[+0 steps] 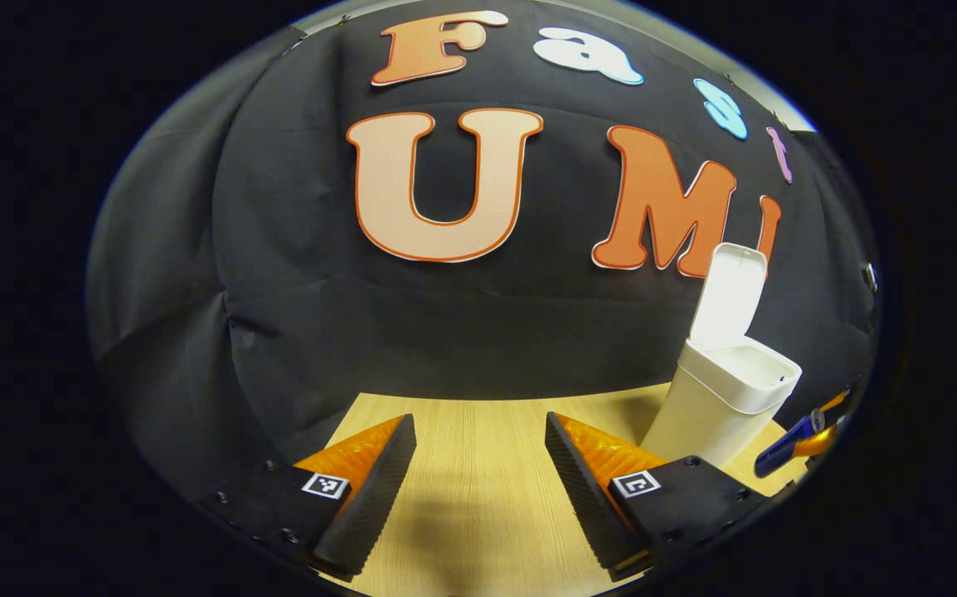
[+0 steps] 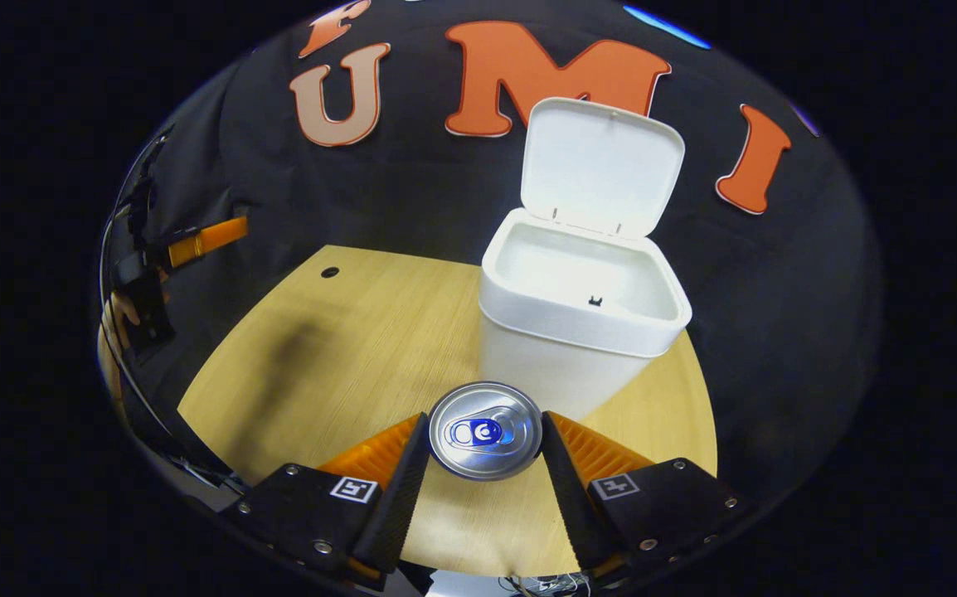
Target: Press the lid of the desktop garbage bin to open it, pick up the crumpled paper on the desktop and throw it into the bin, then pick up the pop can on the desktop and drop it into the bin, and finally close the garbage bin lid.
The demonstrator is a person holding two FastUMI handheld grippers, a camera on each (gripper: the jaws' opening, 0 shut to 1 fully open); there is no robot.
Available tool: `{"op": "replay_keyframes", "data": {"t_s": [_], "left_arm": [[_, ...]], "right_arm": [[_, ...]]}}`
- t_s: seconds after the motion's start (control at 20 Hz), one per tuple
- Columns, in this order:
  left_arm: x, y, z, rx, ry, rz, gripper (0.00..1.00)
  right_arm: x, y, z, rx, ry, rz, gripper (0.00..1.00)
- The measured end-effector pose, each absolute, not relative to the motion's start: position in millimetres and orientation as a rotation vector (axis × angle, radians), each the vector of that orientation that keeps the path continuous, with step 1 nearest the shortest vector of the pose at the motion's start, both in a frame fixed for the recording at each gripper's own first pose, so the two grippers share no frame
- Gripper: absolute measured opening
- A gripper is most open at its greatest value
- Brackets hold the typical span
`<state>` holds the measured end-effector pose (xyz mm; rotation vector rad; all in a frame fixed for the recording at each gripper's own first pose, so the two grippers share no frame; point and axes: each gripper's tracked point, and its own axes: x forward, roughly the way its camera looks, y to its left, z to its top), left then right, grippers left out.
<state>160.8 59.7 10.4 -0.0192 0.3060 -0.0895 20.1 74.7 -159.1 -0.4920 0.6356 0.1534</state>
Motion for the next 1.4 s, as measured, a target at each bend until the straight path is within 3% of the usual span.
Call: {"op": "replay_keyframes", "data": {"t_s": [0.8, 1.4], "left_arm": [[166.9, 71.2, 7.7, -0.003, 0.303, -0.063, 0.99], [169.8, 94.1, 4.0, 0.013, 0.307, -0.015, 0.99]], "right_arm": [[73.8, 62.1, -18.4, -0.517, 0.33, 0.001, 0.78], [130.3, 25.5, -35.0, -0.439, 0.363, -0.074, 0.8]]}}
